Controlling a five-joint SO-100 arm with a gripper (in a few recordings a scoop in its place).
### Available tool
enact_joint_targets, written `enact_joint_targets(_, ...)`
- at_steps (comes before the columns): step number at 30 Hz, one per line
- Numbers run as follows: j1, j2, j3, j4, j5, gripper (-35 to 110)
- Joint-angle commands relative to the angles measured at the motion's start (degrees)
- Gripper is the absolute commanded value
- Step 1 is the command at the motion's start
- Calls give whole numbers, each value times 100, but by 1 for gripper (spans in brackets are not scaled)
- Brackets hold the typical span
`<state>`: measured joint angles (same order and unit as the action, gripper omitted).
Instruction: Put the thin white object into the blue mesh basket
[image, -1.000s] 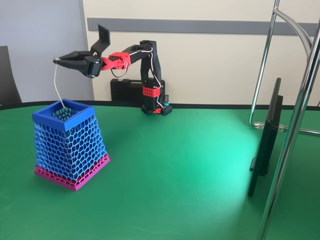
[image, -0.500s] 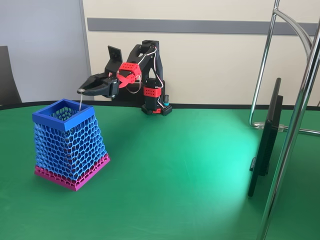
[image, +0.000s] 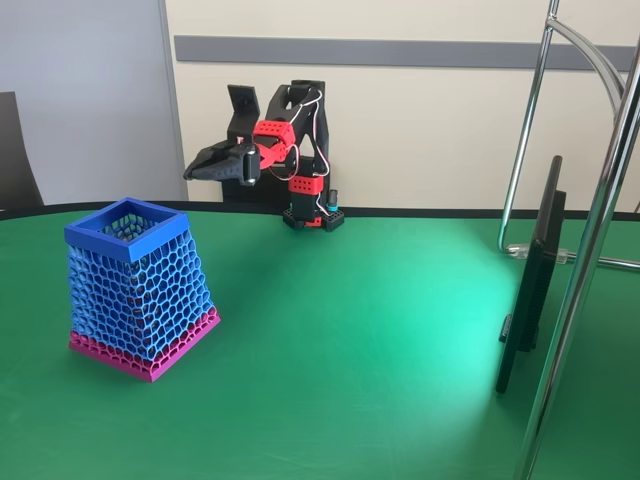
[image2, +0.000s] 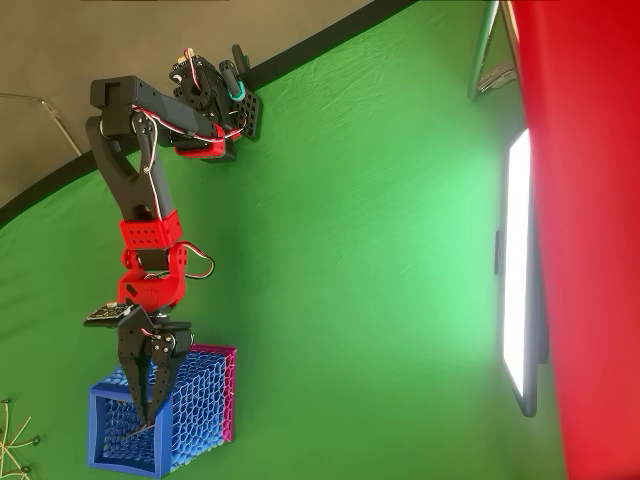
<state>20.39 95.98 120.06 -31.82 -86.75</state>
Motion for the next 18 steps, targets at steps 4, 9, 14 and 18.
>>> enact_joint_targets(4,-404,1072,729,-439,1028,1)
enact_joint_targets(9,-879,2021,1872,-439,2259,0)
enact_joint_targets(14,-1107,3006,2786,404,4184,0)
enact_joint_targets(18,-1116,3779,2918,2602,5871,0)
